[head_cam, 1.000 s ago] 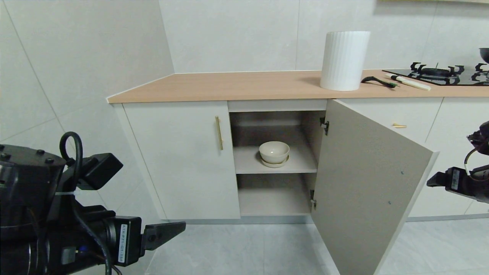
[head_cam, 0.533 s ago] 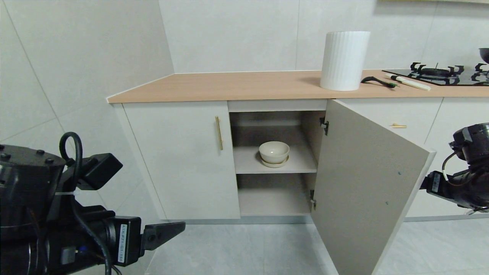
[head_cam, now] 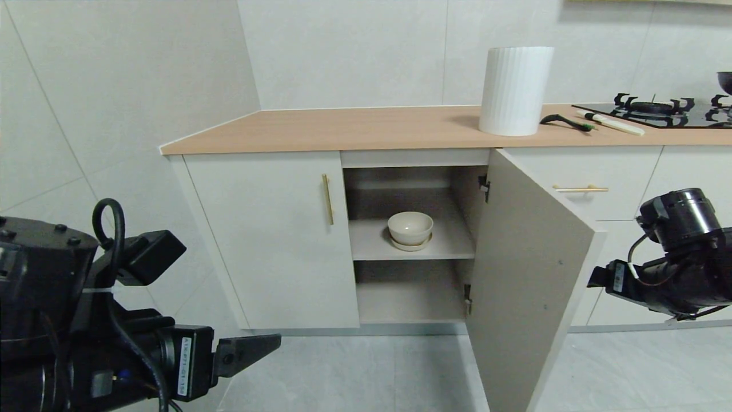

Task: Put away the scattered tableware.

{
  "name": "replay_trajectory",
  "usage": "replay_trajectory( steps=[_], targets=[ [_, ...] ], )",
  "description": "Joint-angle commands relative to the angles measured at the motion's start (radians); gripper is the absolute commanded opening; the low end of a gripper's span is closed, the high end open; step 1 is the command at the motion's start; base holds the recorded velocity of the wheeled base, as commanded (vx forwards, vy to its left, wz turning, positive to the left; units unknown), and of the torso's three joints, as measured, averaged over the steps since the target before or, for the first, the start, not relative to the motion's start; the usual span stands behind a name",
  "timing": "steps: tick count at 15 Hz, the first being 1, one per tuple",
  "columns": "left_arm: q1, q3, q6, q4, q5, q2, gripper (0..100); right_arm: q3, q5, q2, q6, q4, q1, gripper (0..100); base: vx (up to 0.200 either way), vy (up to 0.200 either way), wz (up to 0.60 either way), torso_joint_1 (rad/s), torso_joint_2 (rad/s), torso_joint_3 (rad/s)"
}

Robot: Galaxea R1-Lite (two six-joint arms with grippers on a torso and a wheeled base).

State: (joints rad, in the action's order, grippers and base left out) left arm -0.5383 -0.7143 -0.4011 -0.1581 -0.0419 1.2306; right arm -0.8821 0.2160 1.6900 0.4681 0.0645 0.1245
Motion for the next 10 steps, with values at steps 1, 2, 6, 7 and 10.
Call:
replay_trajectory(
  steps=[1,2,6,7,10],
  targets=[
    [0.0,-0.002,-0.002,0.003,-0.003,0.001,100,-0.015,-0.001,0.045,0.001,-0.005,0.101,100,0.0,0.0,0.0,0.0,0.0,0.0],
    [0.001,-0.002,-0.002,0.015,-0.003,0.003,100,-0.026,0.0,0.063,0.001,-0.014,0.124,100,0.0,0.0,0.0,0.0,0.0,0.0],
    [0.006,-0.002,-0.001,0.031,-0.009,-0.003,100,-0.133,-0.01,0.203,-0.022,-0.074,0.234,100,0.0,0.0,0.0,0.0,0.0,0.0],
    [0.006,-0.002,-0.001,0.032,-0.013,-0.003,100,-0.242,-0.01,0.293,-0.042,-0.072,0.261,100,0.0,0.0,0.0,0.0,0.0,0.0],
    [0.006,-0.002,-0.001,0.032,-0.015,-0.003,100,-0.39,-0.01,0.382,-0.045,-0.066,0.279,100,0.0,0.0,0.0,0.0,0.0,0.0]
  ],
)
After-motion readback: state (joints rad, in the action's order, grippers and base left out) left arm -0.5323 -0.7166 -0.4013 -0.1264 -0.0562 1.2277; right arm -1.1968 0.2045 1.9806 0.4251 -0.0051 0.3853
